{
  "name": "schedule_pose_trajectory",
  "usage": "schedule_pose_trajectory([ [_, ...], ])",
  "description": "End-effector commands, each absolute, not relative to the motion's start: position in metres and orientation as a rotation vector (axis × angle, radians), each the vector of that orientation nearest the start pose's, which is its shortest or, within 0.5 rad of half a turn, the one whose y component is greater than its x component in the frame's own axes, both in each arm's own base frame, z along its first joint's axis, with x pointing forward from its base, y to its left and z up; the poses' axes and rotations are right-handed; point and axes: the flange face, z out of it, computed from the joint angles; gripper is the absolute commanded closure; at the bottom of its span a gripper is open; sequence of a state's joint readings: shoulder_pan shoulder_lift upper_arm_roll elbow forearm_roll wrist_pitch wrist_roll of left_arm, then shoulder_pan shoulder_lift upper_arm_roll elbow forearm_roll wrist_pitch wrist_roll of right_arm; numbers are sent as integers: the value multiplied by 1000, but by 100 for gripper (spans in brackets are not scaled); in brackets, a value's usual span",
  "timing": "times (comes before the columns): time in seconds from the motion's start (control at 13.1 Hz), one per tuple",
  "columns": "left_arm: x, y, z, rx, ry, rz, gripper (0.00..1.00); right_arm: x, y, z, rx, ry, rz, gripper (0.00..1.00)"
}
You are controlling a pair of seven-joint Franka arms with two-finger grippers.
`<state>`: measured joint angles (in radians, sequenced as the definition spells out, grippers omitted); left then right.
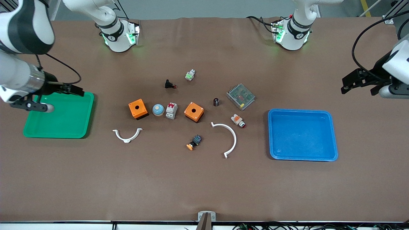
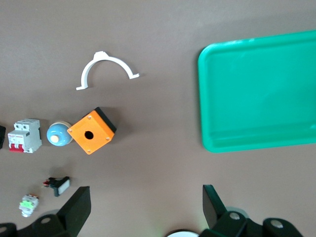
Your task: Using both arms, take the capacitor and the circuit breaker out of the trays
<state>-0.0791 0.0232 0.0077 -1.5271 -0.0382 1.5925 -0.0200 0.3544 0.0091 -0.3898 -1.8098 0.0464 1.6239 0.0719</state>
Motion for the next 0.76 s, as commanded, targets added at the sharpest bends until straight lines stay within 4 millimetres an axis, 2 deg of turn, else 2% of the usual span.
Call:
schedule_pose_trajectory([
  [0.0, 538, -48, 636, -3190, 109, -55, 0, 545, -55, 546, -3097, 31, 194, 0],
  [0.15, 529, -58, 637, -3178, 111, -54, 0, 554, -58, 574, -3115, 19, 101, 0],
  [0.38, 516, -53, 636, -3174, 93, -44, 0, 564, -58, 609, -3130, 23, -17, 0],
  [0.53, 519, -51, 635, -3174, 91, -47, 0, 569, -56, 619, -3124, 27, -60, 0],
  [0.69, 518, -58, 636, -3174, 81, -48, 0, 571, -54, 624, -3124, 34, -87, 0],
])
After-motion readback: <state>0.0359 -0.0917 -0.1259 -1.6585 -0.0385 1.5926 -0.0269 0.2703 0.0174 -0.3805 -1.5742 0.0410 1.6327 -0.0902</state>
